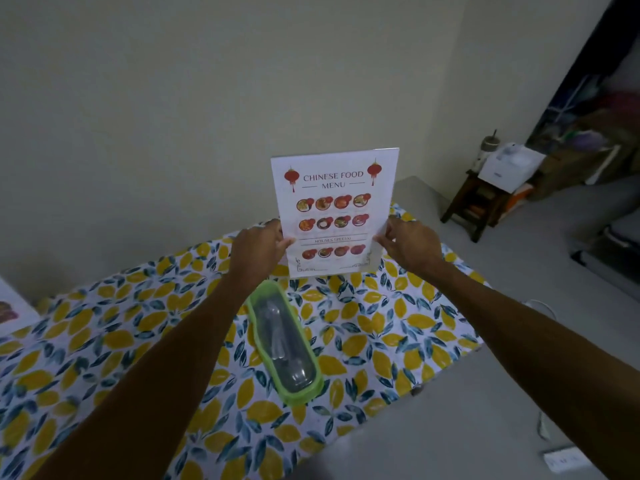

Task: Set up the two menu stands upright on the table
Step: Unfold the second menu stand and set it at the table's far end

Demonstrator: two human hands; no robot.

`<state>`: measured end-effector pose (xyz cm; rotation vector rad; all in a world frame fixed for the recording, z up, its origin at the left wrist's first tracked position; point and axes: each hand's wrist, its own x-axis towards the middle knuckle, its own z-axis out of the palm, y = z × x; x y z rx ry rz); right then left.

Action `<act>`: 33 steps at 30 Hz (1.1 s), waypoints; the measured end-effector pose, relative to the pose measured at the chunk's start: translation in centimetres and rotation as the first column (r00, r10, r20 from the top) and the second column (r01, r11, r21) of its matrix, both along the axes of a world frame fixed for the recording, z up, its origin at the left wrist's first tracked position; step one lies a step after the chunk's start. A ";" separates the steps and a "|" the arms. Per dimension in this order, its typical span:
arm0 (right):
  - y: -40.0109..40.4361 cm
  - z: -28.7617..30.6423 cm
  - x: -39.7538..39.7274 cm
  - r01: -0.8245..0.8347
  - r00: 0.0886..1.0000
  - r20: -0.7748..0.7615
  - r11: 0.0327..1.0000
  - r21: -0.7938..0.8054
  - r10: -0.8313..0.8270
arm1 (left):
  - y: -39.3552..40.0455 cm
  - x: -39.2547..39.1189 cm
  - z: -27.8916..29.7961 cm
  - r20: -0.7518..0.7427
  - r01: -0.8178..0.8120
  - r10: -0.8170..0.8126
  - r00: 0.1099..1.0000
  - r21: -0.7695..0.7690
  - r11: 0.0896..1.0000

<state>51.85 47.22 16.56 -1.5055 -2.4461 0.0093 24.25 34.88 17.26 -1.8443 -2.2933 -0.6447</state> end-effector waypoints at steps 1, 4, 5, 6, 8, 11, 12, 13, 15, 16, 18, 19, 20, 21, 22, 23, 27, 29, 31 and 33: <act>0.6 0.2 0.2 0.011 1.000 -0.006 1.000 0.001 -0.011 | 0.9 0.1 0.1 0.007 0.010 -0.010 1.000 -0.002 1.000; 2.3 0.2 0.9 0.040 0.999 -0.016 0.999 0.008 -0.040 | 3.2 0.3 0.0 0.023 0.033 -0.033 0.999 -0.001 0.999; 2.8 0.2 1.0 0.049 0.999 -0.015 0.999 0.007 -0.048 | 4.0 0.4 -0.1 0.024 0.040 -0.039 0.999 0.000 0.999; 3.4 0.0 1.1 0.055 0.998 -0.009 0.998 0.000 -0.055 | 4.9 0.4 -0.3 0.022 0.050 -0.050 0.999 -0.001 0.999; 4.7 -0.4 1.5 0.064 0.998 0.018 0.998 -0.011 -0.063 | 6.5 0.6 -0.7 0.010 0.061 -0.061 0.998 -0.022 0.998; 7.2 -1.1 1.8 0.078 0.995 0.057 0.997 -0.029 -0.076 | 9.1 1.2 -1.3 0.031 0.055 -0.054 0.998 -0.042 0.998; 8.2 -1.4 1.9 0.081 0.995 0.064 0.996 -0.033 -0.079 | 9.9 1.4 -1.6 0.032 0.051 -0.049 0.998 -0.049 0.997; 9.4 -1.6 1.9 0.079 0.995 0.067 0.996 -0.035 -0.076 | 10.8 1.5 -2.0 0.028 0.039 -0.038 0.999 -0.060 0.997; 12.1 -2.3 1.9 0.057 0.997 0.059 0.997 -0.050 -0.054 | 12.7 1.9 -2.6 0.024 0.017 -0.015 1.000 -0.073 0.997; 13.6 -2.7 1.9 0.044 0.998 0.048 0.997 -0.057 -0.041 | 13.9 2.1 -2.9 0.026 0.005 -0.003 1.000 -0.079 0.997; 17.1 -3.3 1.6 0.009 1.000 0.029 0.998 -0.059 -0.008 | 16.6 2.6 -3.1 0.034 -0.036 0.039 0.999 -0.104 0.994; 19.2 -3.7 1.4 -0.009 1.000 0.028 0.998 -0.063 0.011 | 18.2 2.8 -3.3 0.042 -0.068 0.074 0.996 -0.122 0.990; 21.5 -4.0 1.1 -0.024 0.999 0.032 0.997 -0.067 0.026 | 19.9 2.9 -3.6 0.052 -0.101 0.109 0.993 -0.128 0.987; 23.8 -4.5 0.8 -0.034 0.999 0.033 0.997 -0.068 0.036 | 21.7 3.1 -3.9 0.058 -0.127 0.135 0.989 -0.126 0.984; 26.1 -5.0 0.5 -0.046 0.998 0.031 0.997 -0.069 0.048 | 23.6 3.1 -4.5 0.060 -0.146 0.154 0.986 -0.121 0.982; 28.4 -5.5 0.3 -0.064 0.997 0.029 0.995 -0.070 0.067 | 25.5 3.2 -5.0 0.070 -0.165 0.174 0.982 -0.119 0.979; 36.3 -7.2 -0.9 -0.108 0.992 0.061 0.991 -0.081 0.113 | 32.0 2.9 -7.4 0.095 -0.208 0.219 0.971 -0.113 0.972; 39.4 -7.6 -1.5 -0.120 0.990 0.056 0.988 -0.097 0.126 | 34.5 2.9 -8.3 0.084 -0.224 0.234 0.969 -0.113 0.968; 42.1 -8.0 -2.0 -0.119 0.991 0.043 0.987 -0.109 0.124 | 36.9 2.8 -8.7 0.067 -0.245 0.253 0.965 -0.108 0.964; 44.5 -8.7 -2.6 -0.109 0.993 0.040 0.986 -0.126 0.115 | 39.4 2.5 -8.9 0.059 -0.263 0.272 0.960 -0.129 0.956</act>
